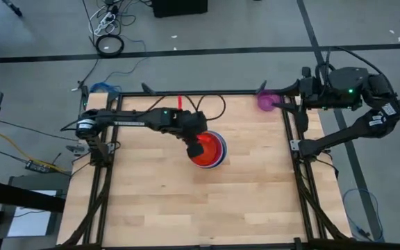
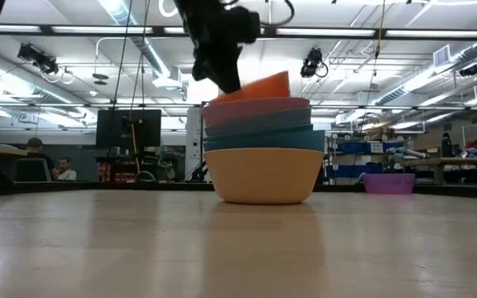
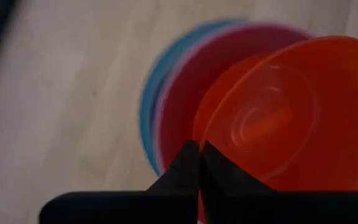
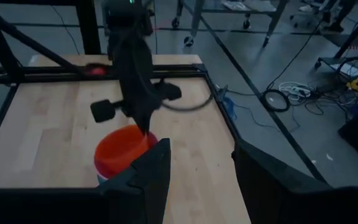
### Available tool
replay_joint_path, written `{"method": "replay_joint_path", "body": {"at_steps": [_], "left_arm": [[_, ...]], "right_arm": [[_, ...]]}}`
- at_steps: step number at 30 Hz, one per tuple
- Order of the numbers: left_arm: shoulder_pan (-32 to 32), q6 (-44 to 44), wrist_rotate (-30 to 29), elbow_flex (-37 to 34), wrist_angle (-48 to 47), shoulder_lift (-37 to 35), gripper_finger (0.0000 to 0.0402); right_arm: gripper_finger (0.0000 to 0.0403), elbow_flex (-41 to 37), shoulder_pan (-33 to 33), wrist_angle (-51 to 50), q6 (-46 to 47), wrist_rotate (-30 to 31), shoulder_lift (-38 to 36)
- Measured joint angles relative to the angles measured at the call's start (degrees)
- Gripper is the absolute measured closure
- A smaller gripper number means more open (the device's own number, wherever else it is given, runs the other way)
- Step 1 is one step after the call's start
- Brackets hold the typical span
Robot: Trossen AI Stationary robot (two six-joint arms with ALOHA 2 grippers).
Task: Nest bowls inside each other
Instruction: Stack the orange bowl on top of the red bowl, then stack the violet bowl on top of the orange bowl
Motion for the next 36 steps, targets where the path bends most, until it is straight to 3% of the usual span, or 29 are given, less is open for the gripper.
{"method": "replay_joint_path", "body": {"at_steps": [4,10,16,20,25,29,36], "left_arm": [[0.8,-0.6,1.4,0.0,-1.9,1.8,0.0374],[1.0,-0.4,0.6,1.7,-3.5,1.7,0.0299],[0.7,2.0,-2.1,11.9,-9.0,1.7,0.0228],[-0.7,4.9,-7.8,21.9,-11.4,0.8,0.0204],[-1.0,8.8,-13.6,35.3,-14.4,-0.5,0.02],[-0.1,9.6,-15.2,45.6,-18.3,-1.9,0.02],[-0.2,5.9,-17.4,42.1,-18.1,-12.9,0.0199]], "right_arm": [[0.0239,0.0,0.0,-0.3,-0.1,0.0,-0.9],[0.0239,0.0,-0.1,-3.7,2.8,0.4,-1.1],[0.0238,-6.1,-0.3,-5.6,9.4,4.0,-0.7],[0.0244,-14.2,-2.8,-4.9,13.3,4.9,0.3],[0.0255,-26.3,-11.4,-0.4,14.5,3.5,2.1],[0.0253,-34.3,-22.8,7.2,11.7,-3.7,3.7],[0.0241,-40.2,-43.6,12.5,9.1,-15.0,11.5]]}}
